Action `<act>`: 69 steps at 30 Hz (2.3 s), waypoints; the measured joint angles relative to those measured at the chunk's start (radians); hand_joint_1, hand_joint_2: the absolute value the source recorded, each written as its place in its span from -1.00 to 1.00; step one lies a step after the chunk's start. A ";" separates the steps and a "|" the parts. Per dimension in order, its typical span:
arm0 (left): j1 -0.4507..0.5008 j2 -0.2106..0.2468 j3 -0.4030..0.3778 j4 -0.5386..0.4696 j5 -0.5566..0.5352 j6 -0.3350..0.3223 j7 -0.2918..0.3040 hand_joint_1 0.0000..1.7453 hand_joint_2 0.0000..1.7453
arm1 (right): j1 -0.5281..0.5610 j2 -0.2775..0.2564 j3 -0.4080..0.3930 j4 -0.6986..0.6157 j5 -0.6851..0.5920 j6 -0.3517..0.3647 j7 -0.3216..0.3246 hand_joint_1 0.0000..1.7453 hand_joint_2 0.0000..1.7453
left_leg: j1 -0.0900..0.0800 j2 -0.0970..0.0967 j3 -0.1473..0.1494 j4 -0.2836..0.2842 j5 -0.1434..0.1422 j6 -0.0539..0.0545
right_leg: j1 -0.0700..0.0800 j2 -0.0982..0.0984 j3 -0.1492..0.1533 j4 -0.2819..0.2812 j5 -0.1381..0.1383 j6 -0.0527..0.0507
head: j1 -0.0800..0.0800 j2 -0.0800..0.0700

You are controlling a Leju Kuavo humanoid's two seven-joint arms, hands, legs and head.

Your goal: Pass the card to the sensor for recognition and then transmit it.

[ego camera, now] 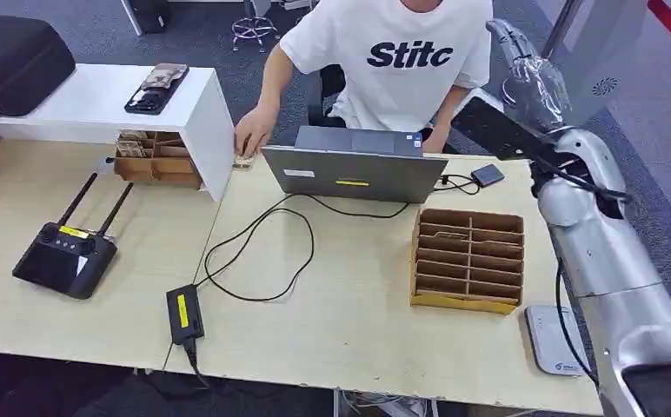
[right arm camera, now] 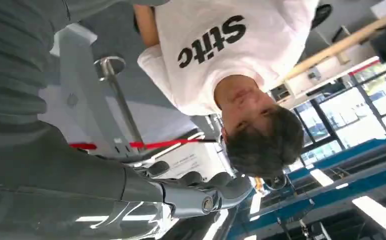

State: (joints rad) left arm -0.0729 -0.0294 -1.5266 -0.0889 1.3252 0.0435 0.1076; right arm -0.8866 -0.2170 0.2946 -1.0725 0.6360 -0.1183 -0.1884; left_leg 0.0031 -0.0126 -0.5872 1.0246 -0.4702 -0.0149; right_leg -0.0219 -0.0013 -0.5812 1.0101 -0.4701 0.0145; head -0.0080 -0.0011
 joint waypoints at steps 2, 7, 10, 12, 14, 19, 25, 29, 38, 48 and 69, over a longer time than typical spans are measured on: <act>0.001 0.000 0.000 0.000 0.008 0.002 -0.004 -1.00 1.00 | 0.062 -0.013 -0.029 -0.074 -0.043 -0.002 -0.019 -1.00 1.00 | 0.000 0.000 0.000 0.000 0.000 0.000 | 0.000 0.000 0.000 0.000 0.000 0.000 | 0.000 0.000; 0.003 0.000 0.000 0.000 0.019 0.005 -0.008 -1.00 1.00 | 0.195 -0.043 -0.084 -0.228 -0.099 -0.003 -0.037 -1.00 1.00 | 0.000 0.000 0.000 0.000 -0.001 0.000 | 0.000 0.000 0.000 0.000 0.000 0.000 | 0.000 0.000; 0.004 -0.002 0.000 0.000 0.023 0.008 -0.009 -1.00 1.00 | 0.250 -0.055 -0.110 -0.290 -0.113 -0.007 -0.049 -1.00 1.00 | 0.000 0.001 0.000 0.000 -0.001 0.000 | 0.000 0.000 0.000 0.000 0.000 0.000 | 0.000 0.000; 0.005 -0.003 0.000 0.000 0.025 0.010 -0.009 -1.00 1.00 | 0.286 -0.062 -0.126 -0.327 -0.123 -0.008 -0.060 -1.00 1.00 | 0.000 0.001 0.000 0.000 -0.001 0.000 | 0.000 0.001 0.000 0.000 0.000 0.000 | 0.000 0.000; 0.005 -0.005 0.000 0.000 0.027 0.010 -0.009 -1.00 1.00 | 0.317 -0.068 -0.139 -0.360 -0.125 -0.010 -0.066 -1.00 1.00 | 0.000 0.001 0.000 0.000 -0.001 0.000 | 0.000 0.001 0.000 0.000 0.000 0.000 | 0.000 0.000; 0.005 -0.005 0.000 0.000 0.032 0.011 -0.009 -1.00 1.00 | 0.358 -0.076 -0.156 -0.406 -0.124 -0.017 -0.069 -1.00 1.00 | 0.000 0.001 0.000 0.000 -0.001 0.000 | 0.000 0.001 0.000 0.000 0.000 0.000 | 0.000 0.000; 0.006 -0.006 0.000 0.000 0.036 0.013 -0.011 -1.00 1.00 | 0.423 -0.077 -0.169 -0.448 -0.063 -0.055 -0.083 -1.00 1.00 | 0.000 0.001 0.000 0.000 -0.001 0.000 | 0.000 0.001 0.000 0.000 0.000 0.000 | 0.000 0.000; 0.007 -0.006 0.000 0.000 0.039 0.016 -0.015 -1.00 1.00 | 0.461 -0.077 -0.171 -0.458 -0.026 -0.070 -0.083 -1.00 1.00 | 0.000 0.001 0.000 0.000 -0.001 0.000 | 0.000 0.001 0.000 0.000 0.000 0.000 | 0.000 0.000; 0.007 -0.007 0.000 0.000 0.042 0.017 -0.017 -1.00 1.00 | 0.509 -0.077 -0.170 -0.439 0.053 -0.089 -0.064 -1.00 1.00 | 0.000 0.001 0.000 0.000 -0.001 0.000 | 0.000 0.001 0.000 0.000 0.000 0.000 | 0.000 0.000; 0.007 -0.007 0.000 0.000 0.043 0.018 -0.016 -1.00 1.00 | 0.533 -0.077 -0.169 -0.405 0.067 -0.097 -0.063 -1.00 1.00 | 0.000 0.001 0.000 0.000 -0.001 0.000 | 0.000 0.001 0.000 0.000 0.000 0.000 | 0.000 0.000; 0.008 -0.007 0.000 0.000 0.050 0.018 -0.015 -1.00 1.00 | 0.577 -0.075 -0.152 -0.197 0.186 -0.104 -0.036 -1.00 1.00 | 0.000 0.001 0.000 0.000 -0.001 0.000 | 0.000 0.001 0.000 0.000 0.000 0.000 | 0.000 0.000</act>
State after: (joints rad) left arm -0.0653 -0.0366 -1.5267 -0.0889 1.3748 0.0614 0.0923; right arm -0.3095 -0.2918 0.1426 -1.2697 0.8220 -0.2227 -0.2247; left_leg 0.0031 -0.0117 -0.5874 1.0243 -0.4708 -0.0149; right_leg -0.0219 -0.0006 -0.5813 1.0098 -0.4706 0.0141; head -0.0080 -0.0015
